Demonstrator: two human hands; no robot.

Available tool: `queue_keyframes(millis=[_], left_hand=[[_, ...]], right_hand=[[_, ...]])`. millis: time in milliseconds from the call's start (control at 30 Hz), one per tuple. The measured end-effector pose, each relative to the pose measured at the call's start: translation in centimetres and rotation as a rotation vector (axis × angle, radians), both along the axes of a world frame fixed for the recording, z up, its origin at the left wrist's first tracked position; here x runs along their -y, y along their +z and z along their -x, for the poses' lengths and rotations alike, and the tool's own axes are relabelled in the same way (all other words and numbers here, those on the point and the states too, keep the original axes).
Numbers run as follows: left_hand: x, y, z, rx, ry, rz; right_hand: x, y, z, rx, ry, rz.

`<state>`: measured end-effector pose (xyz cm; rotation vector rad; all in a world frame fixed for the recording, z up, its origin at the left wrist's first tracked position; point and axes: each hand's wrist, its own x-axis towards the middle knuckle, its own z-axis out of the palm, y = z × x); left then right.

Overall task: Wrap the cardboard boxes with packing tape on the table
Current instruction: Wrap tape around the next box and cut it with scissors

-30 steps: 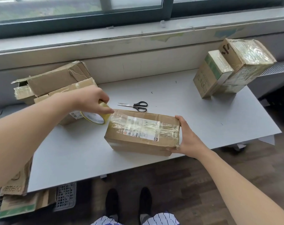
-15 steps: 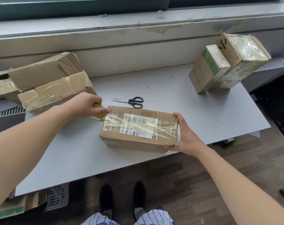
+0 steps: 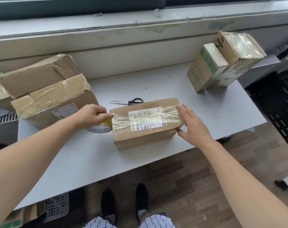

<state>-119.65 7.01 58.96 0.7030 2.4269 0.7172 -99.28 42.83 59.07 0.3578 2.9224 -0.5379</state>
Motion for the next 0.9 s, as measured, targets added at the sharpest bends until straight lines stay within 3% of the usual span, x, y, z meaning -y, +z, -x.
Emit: queue_keyframes(millis=[100, 200, 433, 567, 900], left_hand=[[0.2, -0.9, -0.8, 0.010, 0.100, -0.035], [0.2, -1.2, -1.4, -0.003, 0.114, -0.051], [-0.1, -0.8, -1.1, -0.014, 0.059, -0.034], [0.0, -1.1, -1.2, -0.017, 0.054, -0.045], [0.3, -1.1, -0.9, -0.032, 0.031, -0.058]], right_hand=[[2.6, 0.3, -0.9, 0.006, -0.004, -0.287], [6.0, 0.2, -2.0, 0.098, -0.053, -0.376], [10.4, 1.5, 0.3, 0.277, -0.121, -0.405], [16.1, 1.4, 2.5, 0.256, -0.004, -0.250], [23.0, 2.3, 5.1, 0.309, 0.018, -0.151]])
